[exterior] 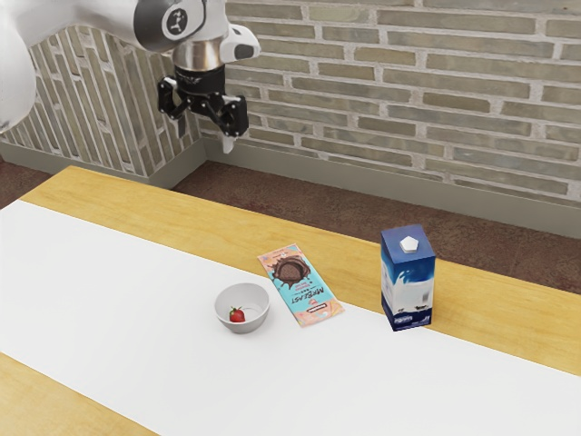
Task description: Take strawberry from the bowl
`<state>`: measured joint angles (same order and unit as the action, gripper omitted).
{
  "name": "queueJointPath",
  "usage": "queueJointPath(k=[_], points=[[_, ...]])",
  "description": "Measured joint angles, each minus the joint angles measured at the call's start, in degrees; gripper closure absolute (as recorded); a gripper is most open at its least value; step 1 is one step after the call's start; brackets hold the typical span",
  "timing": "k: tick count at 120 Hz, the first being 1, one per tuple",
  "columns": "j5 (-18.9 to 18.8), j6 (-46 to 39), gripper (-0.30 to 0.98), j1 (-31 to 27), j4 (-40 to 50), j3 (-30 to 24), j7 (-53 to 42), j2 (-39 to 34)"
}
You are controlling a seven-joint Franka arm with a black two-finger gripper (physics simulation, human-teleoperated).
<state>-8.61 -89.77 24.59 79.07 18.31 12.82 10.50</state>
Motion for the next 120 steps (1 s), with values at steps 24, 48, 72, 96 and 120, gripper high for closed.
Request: queueJointPath(k=[24,48,72,96,120], points=[[0.96,-1.94,0.00,-0.02,4.75,-0.54,2.16,2.55],[6.02,-9.51,0.00,-1.05,13.34,-0.60,3.70,6.63],[8.02,-16.49,0.05,-0.79,27.06,-1.28,4.69,1.06],[7.73,-24.96,0.22,-0.81,34.35,-1.92,5.15,0.11],[7.59,-31.33,0.29,-0.78,36.79,-2.65,4.21,2.07]])
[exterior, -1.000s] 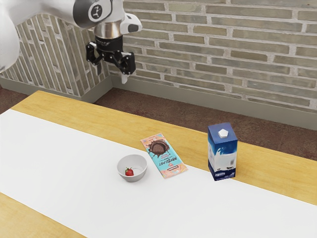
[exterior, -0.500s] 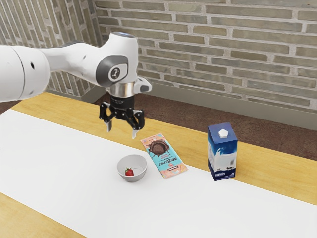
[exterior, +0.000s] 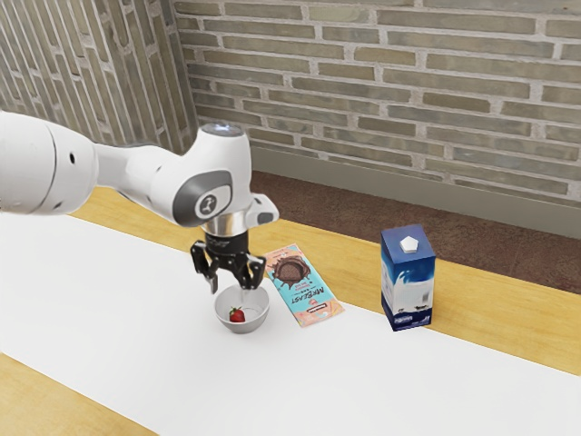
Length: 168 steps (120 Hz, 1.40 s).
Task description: Take strawberry from the bowl
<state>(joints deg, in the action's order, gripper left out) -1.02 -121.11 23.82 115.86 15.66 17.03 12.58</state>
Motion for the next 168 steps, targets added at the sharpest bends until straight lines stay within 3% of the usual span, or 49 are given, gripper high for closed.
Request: queueJointPath(k=[72,108,168], points=[[0.66,-7.04,0.40,-0.37,1.67,-0.25,-4.00,4.59],[5.45,-9.65,0.41,-1.31,1.59,-0.28,-6.75,6.29],[7.97,-11.50,0.45,-2.97,0.33,-1.14,-10.71,8.85]])
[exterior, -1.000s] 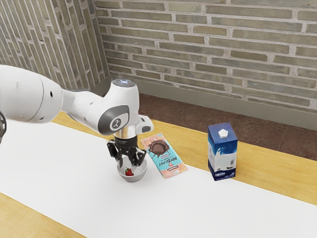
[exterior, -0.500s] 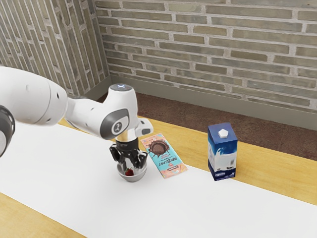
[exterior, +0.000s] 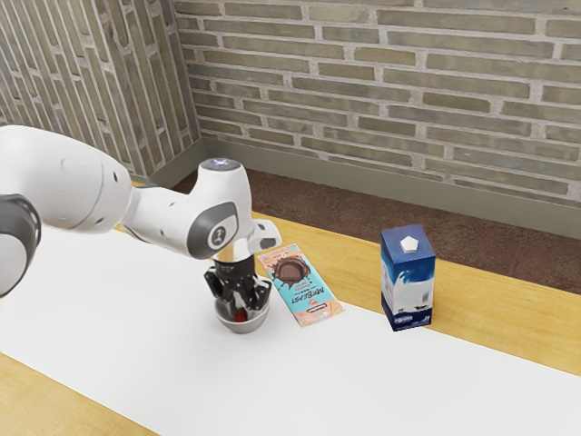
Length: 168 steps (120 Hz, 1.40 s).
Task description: Take strawberry from the bowl
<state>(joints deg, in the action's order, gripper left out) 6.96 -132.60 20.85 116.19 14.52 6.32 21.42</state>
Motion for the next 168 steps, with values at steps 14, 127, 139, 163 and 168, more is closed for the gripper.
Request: queueJointPath(k=[14,127,139,163,168], points=[[0.35,-0.14,0.48,-0.01,-0.23,0.01,-0.57,0.14],[1.10,0.32,0.61,-0.04,-0.96,-0.72,-1.66,-4.50],[0.76,0.99,0.62,0.18,-1.10,-2.24,-1.36,-6.76],[0.61,1.64,0.62,0.27,-1.36,-6.51,-1.00,-7.24],[0.65,1.72,0.62,0.28,-1.19,-7.22,-0.94,-7.26]])
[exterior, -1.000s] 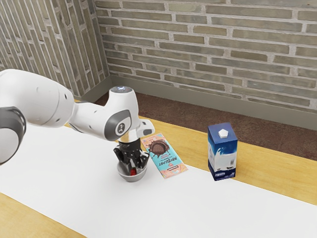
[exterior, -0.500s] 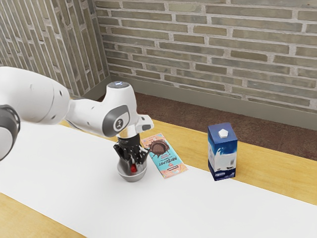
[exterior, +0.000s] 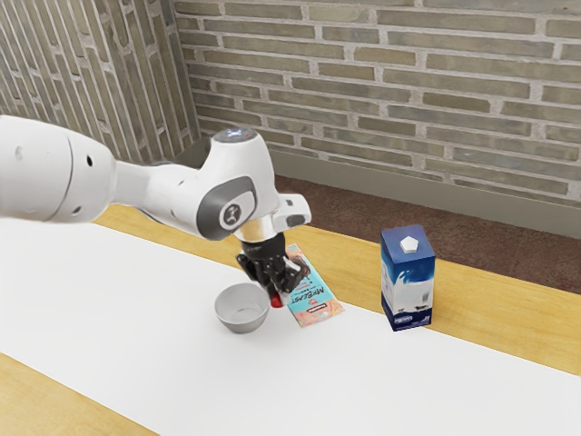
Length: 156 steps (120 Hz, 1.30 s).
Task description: Take strawberry from the bowl
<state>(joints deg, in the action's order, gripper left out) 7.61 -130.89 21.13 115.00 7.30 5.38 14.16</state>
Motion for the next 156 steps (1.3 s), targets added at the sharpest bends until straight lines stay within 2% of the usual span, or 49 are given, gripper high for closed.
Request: queueJointPath(k=[59,79,96,116,124,138,156], points=[[0.11,0.22,0.64,-0.08,6.84,-8.43,0.69,-2.33],[0.23,-0.65,0.65,-0.01,7.16,-12.70,1.12,-1.30],[0.16,-2.19,0.61,0.01,6.48,-14.26,1.33,-0.14],[0.00,-3.19,0.31,-0.02,6.24,-14.56,0.69,-0.53],[-0.02,-2.87,0.23,0.01,6.31,-14.52,0.46,-2.82],[-0.90,-0.92,0.13,-0.03,6.54,-14.30,0.14,-8.84],[-4.87,2.12,0.07,0.30,6.57,-12.95,-0.18,-15.07]])
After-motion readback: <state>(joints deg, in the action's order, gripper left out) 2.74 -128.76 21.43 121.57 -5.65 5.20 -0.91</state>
